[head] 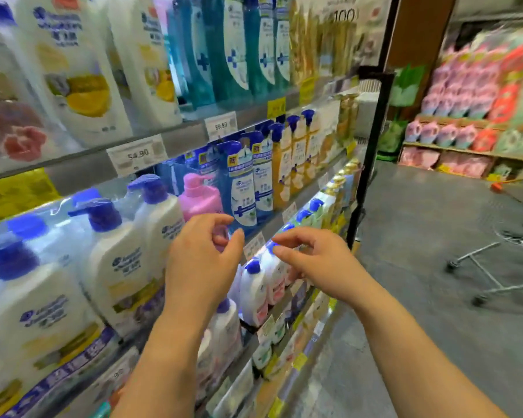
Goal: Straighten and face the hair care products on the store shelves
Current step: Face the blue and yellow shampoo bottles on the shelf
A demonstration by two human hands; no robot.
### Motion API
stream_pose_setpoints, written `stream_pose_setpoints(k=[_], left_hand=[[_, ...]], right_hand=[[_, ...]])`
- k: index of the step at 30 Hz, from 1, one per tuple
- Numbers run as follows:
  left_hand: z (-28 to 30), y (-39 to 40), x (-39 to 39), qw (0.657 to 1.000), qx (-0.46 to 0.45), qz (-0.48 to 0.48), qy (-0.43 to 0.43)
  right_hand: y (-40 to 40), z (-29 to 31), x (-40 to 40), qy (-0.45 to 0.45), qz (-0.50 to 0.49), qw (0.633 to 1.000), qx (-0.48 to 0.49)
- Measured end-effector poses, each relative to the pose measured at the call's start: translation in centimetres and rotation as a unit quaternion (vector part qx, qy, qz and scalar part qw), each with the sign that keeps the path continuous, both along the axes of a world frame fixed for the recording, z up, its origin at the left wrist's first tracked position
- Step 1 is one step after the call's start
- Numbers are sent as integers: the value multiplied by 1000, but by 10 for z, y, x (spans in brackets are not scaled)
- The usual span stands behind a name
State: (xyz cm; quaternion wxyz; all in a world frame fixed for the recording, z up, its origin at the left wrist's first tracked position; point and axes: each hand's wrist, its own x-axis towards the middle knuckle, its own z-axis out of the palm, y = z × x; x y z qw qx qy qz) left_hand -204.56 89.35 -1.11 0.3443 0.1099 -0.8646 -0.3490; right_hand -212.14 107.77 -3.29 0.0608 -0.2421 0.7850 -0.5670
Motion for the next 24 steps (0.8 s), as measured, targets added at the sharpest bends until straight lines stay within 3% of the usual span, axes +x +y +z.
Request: stream_pose_setpoints(k=[5, 10, 16, 24], left_hand=[[6, -3, -81, 999, -35, 24, -5], [13, -9, -152, 995, -36, 58, -73], [16, -13, -183, 990, -22, 81, -110], [14, -19, -209, 969, 46, 172, -172]], right_hand=[[2, 21, -90, 34, -17, 999, 29], [-21, 42, -181, 103, -7, 989, 103], [-55, 50, -247, 160, 26, 972, 173], [-92, 47, -294, 172, 132, 962, 163]])
